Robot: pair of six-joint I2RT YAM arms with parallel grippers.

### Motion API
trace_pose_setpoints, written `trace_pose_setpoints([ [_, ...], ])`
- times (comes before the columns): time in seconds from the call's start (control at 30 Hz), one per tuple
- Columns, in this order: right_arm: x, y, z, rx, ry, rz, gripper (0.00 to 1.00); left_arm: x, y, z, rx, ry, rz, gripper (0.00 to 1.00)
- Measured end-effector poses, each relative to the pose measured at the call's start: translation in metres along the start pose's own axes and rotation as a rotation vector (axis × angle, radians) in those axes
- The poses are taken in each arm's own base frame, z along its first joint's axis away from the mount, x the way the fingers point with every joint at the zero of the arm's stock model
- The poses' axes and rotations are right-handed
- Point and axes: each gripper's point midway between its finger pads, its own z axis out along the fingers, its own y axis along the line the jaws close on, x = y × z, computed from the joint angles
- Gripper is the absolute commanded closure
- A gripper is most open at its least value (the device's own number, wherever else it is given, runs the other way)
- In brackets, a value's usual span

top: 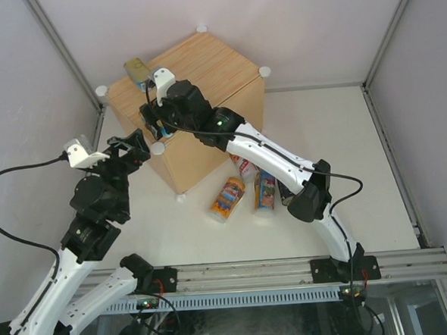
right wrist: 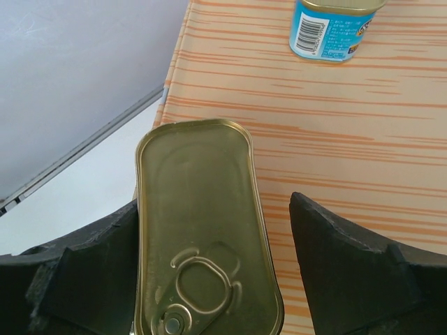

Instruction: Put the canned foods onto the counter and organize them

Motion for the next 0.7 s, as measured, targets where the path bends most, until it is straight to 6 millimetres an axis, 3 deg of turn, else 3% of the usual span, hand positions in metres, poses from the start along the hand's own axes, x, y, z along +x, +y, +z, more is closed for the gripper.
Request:
trace_pose_setpoints([
  [0.37, -0.021, 0.004, -0.009, -0.03, -0.068, 0.025, 0.23, 0.008, 0.002, -0.001, 0.006, 0.017, 0.012, 0.11],
  [0.5, -0.033, 0.005, -0.028, -0.041, -0.095, 0.033, 0.23, 0.009, -0.001, -0.001, 0.021, 0.023, 0.013, 0.12],
  [0.7, -0.055, 0.002, -0.075, -0.038, -0.171, 0.049, 0.23, 0.021, -0.011, 0.001, 0.075, 0.067, 0.054, 0.19],
])
